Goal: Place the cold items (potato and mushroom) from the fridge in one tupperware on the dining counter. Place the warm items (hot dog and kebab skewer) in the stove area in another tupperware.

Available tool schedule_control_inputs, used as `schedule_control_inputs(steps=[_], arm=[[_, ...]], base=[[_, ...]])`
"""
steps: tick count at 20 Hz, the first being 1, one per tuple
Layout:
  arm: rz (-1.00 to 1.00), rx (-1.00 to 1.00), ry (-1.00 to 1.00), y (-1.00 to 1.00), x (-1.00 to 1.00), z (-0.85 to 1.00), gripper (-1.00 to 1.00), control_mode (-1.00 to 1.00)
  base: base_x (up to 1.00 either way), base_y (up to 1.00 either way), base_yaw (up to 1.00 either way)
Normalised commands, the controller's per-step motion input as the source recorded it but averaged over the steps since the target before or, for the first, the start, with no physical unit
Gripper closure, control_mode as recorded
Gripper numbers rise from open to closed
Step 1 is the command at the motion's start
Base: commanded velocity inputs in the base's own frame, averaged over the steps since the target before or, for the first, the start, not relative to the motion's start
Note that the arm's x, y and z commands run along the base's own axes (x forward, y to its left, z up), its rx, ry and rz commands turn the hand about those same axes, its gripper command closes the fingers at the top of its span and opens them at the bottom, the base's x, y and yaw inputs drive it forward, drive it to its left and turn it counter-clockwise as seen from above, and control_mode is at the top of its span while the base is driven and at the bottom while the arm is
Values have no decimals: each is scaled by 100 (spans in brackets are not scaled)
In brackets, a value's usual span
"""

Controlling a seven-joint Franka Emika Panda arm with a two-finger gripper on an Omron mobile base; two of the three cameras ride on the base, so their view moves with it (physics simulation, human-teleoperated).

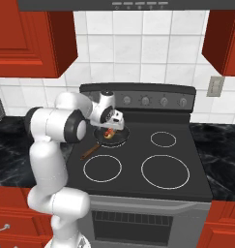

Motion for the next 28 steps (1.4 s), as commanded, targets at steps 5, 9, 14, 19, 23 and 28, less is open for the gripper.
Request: schedule_control_inputs(steps=[5,9,14,19,23,28], arm=[[0,-1,0,0,55,-43,-100,-100],[0,0,0,0,39,-33,-100,-100],[1,0,0,0,0,-28,-100,-100],[0,-2,3,1,0,-22,100,-100],[0,0,-2,-1,-19,-8,100,-100],[0,0,-25,-2,-75,54,100,-100]], base=[[0,0,0],[0,0,0],[0,0,0],[0,0,0],[0,0,0],[0,0,0]])
